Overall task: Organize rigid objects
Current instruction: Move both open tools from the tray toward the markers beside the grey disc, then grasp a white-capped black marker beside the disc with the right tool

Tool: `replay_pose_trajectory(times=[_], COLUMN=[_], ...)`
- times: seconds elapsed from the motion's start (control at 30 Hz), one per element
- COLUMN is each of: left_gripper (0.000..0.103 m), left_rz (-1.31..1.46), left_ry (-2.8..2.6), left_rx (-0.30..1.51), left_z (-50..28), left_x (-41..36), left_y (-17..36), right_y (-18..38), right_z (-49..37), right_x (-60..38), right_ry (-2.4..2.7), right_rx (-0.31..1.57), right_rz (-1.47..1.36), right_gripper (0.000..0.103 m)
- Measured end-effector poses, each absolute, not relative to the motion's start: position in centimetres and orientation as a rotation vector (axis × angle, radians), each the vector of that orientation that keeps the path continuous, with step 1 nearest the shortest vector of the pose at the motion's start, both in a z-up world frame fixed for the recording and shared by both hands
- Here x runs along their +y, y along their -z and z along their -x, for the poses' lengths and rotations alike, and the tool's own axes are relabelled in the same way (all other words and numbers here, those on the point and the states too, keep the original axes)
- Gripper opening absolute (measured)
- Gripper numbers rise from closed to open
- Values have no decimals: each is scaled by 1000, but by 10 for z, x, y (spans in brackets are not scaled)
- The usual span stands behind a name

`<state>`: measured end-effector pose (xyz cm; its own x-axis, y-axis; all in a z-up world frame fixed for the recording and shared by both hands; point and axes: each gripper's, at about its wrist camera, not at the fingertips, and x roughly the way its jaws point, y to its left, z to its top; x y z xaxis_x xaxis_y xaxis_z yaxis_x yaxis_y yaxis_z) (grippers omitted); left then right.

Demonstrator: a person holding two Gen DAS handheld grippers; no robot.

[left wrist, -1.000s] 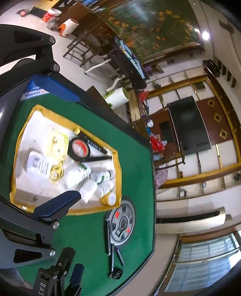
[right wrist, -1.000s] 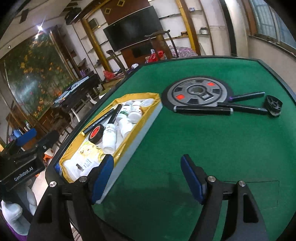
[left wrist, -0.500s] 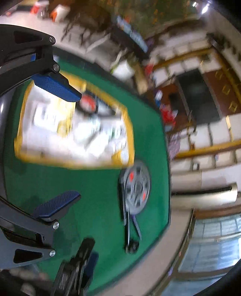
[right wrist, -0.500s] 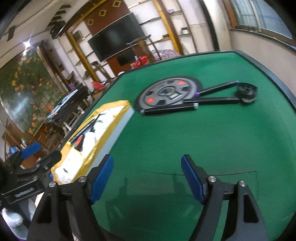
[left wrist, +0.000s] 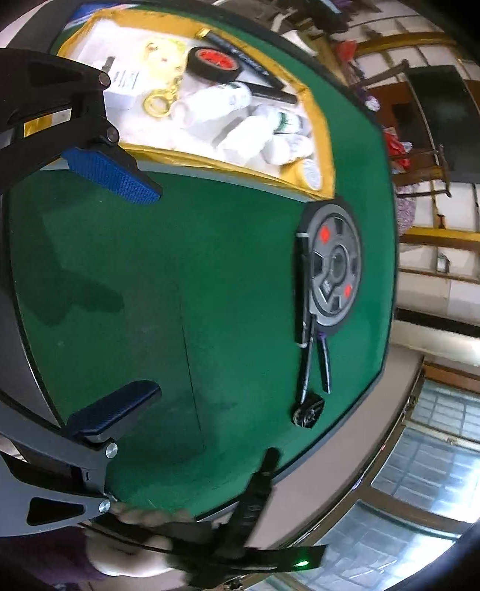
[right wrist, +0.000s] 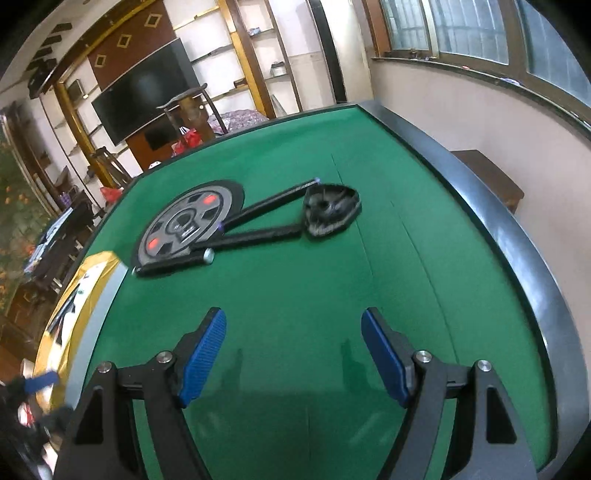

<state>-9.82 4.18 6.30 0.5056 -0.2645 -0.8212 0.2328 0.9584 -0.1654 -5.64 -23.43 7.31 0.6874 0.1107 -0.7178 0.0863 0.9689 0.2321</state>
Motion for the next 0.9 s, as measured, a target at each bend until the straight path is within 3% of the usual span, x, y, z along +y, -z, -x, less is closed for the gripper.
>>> replay_pose_trajectory(times=[0.33, 0.6, 0.9], left_gripper=[98, 98, 98], left_rz=[21, 14, 9], left_ry=[281, 353, 344], left_rx=[953, 966, 956], left_z=[100, 94, 98], left_x=[58, 56, 68], left_y=[-68, -56, -59], right_y=[-65, -57, -35], right_z=[-42, -75, -110], right_x=[-198, -174, -168], right_ry=[-127, -112, -139], right_rx=[888, 956, 1099], right_rz=[-277, -116, -122], right_gripper=[75, 75, 75])
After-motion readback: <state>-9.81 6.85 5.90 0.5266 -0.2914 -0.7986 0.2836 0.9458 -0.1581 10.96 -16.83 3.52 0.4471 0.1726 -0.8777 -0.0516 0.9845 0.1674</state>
